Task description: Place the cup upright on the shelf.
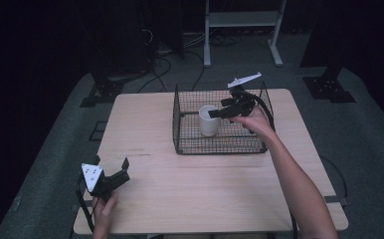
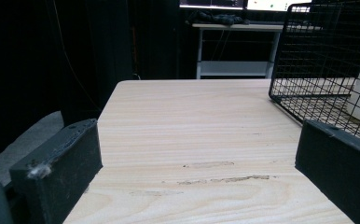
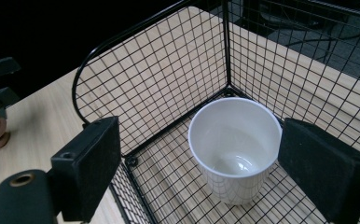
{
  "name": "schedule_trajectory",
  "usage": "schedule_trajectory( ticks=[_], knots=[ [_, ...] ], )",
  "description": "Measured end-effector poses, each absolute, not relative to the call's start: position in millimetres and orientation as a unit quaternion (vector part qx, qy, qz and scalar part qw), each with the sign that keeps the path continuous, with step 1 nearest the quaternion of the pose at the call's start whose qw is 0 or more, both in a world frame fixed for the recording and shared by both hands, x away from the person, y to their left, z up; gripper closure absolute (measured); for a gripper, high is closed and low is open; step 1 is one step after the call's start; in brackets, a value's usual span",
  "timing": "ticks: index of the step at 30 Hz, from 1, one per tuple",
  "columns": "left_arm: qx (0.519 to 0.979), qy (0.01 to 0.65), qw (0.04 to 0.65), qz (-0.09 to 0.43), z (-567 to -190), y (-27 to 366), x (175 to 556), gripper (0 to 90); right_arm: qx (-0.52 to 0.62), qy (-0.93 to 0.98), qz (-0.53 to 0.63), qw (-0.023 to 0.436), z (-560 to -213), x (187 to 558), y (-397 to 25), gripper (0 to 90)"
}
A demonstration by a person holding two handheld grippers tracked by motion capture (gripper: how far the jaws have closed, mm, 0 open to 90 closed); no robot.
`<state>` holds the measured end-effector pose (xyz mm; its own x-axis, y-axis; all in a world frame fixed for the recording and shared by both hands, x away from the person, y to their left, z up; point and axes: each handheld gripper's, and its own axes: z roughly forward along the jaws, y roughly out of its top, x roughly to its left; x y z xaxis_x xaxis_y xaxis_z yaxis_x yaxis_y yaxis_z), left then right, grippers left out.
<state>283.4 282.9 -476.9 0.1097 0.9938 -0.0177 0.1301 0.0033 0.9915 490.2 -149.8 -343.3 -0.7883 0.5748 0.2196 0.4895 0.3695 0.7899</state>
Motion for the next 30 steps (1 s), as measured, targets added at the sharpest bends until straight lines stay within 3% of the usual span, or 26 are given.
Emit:
schedule_trajectory(
  ticks=[30],
  knots=[
    [0.559, 0.503, 0.494, 0.437, -477.0, 281.8, 283.5, 0.0, 0.292, 0.829, 0.475, 0.041, -339.5, 441.8, -176.0, 13.3]
  ],
)
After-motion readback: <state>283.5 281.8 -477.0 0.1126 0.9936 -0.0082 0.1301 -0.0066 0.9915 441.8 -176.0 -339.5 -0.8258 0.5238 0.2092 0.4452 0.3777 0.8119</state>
